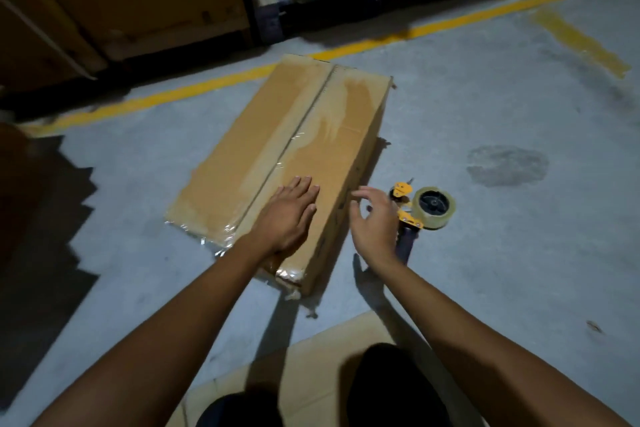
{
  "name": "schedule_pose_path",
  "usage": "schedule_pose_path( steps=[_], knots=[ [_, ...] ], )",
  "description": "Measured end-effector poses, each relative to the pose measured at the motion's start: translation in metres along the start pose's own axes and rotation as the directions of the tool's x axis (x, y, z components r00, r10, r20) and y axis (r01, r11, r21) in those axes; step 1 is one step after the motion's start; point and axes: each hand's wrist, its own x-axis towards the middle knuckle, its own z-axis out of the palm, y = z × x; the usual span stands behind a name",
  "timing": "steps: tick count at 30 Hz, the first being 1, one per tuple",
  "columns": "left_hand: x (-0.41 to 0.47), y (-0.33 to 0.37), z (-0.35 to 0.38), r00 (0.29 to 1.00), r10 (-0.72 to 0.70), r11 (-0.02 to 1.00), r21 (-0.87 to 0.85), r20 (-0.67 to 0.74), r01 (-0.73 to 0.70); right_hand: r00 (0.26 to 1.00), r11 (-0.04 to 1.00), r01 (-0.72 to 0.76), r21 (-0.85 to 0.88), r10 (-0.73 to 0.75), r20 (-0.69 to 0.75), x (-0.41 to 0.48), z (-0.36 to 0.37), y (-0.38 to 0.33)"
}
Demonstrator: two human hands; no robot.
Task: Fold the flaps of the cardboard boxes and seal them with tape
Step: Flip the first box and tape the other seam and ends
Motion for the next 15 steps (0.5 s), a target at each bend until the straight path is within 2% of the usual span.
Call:
schedule_pose_path(
  steps=[2,4,6,8,11,13,15],
  knots=[
    [-0.025,-0.015,0.001,0.994,-0.073,0.997,-0.040,-0.076,0.070,0.973,0.986,0.166,-0.001,-0.164,0.161,-0.018,0.025,-0.026],
    [-0.048,-0.023,0.004,0.982,-0.142,0.988,-0.079,-0.129,0.132,0.904,0.959,0.284,-0.009,-0.264,0.337,-0.038,0.044,-0.039],
    [-0.067,-0.024,0.013,0.966,-0.169,0.983,-0.101,-0.195,0.151,0.819,0.899,0.430,-0.081,-0.351,0.453,-0.058,0.058,-0.035],
    [-0.080,-0.020,0.023,0.931,-0.221,0.974,-0.121,-0.289,0.194,0.754,0.821,0.547,-0.162,-0.399,0.522,-0.068,0.063,-0.024],
    [-0.088,-0.014,0.038,0.836,-0.339,0.941,-0.161,-0.432,0.299,0.686,0.720,0.652,-0.236,-0.430,0.587,-0.068,0.060,-0.011],
    [-0.088,-0.011,0.044,0.780,-0.403,0.915,-0.207,-0.479,0.346,0.646,0.643,0.714,-0.276,-0.452,0.615,-0.065,0.058,-0.008],
    [-0.086,-0.012,0.048,0.753,-0.427,0.904,-0.241,-0.501,0.352,0.618,0.586,0.751,-0.303,-0.464,0.635,-0.063,0.058,-0.005]
  ],
)
